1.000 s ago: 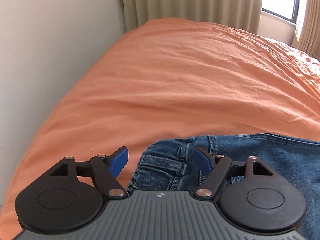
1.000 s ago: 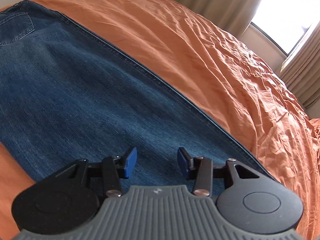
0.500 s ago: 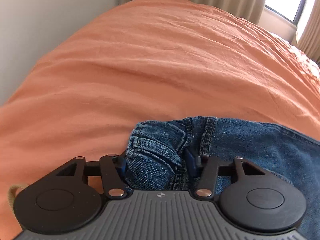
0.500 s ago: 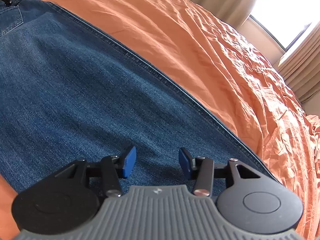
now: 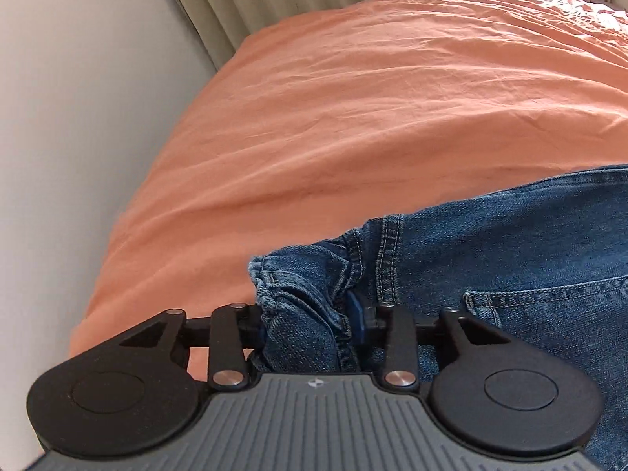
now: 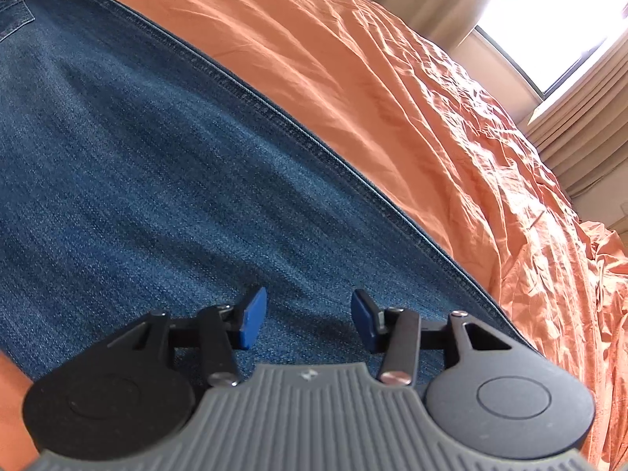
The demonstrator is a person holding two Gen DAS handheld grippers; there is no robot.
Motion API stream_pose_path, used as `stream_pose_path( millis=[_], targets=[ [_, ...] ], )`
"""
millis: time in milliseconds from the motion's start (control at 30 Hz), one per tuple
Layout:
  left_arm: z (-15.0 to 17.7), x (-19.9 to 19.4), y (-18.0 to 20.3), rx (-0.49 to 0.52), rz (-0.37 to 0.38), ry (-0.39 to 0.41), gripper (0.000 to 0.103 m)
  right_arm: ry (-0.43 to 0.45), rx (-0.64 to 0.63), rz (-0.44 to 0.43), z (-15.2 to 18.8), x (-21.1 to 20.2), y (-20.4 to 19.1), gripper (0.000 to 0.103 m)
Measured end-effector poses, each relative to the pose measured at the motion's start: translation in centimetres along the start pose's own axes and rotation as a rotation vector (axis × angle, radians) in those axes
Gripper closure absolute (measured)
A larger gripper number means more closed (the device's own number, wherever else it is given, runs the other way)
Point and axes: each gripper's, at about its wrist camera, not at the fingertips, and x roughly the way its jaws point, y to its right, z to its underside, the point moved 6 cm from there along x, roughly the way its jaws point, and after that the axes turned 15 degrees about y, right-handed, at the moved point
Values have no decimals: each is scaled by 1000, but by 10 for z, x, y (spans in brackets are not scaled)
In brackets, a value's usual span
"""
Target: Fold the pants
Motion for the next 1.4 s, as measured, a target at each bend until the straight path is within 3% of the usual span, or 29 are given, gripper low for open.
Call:
stream_pose_path(
  millis=[133, 233, 333, 500, 633, 700, 867, 1067, 1200, 1400],
  targets=[
    [-11, -31, -14, 7, 48, 40, 36, 17, 63, -11, -4, -20, 0, 59],
    [-20, -67, -21, 8, 68, 92, 36, 55, 113, -34, -10, -43, -7, 58],
    [-22, -102, -12, 17, 166, 108, 37, 99, 156, -87, -17, -68, -23, 54],
    [-10, -156, 34, 113, 305, 125, 37, 167, 229, -215, -24, -112, -63, 54],
    [11, -178, 78, 202, 411, 108, 39, 194, 289, -300, -20, -134, -99, 66],
    [22, -186, 97, 253, 442, 101, 41, 209, 298, -322, -16, -141, -116, 66],
    [46, -192, 128, 336, 448, 90, 44, 197, 384, -363, -1, -144, -151, 66],
    [59, -186, 138, 314, 448, 87, 45, 162, 355, -350, 11, -128, -177, 60],
    [61, -180, 143, 278, 440, 98, 50, 215, 329, -331, 1, -123, -185, 60],
    [55, -174, 146, 241, 456, 108, 50, 277, 234, -369, -21, -109, -216, 58]
  ],
)
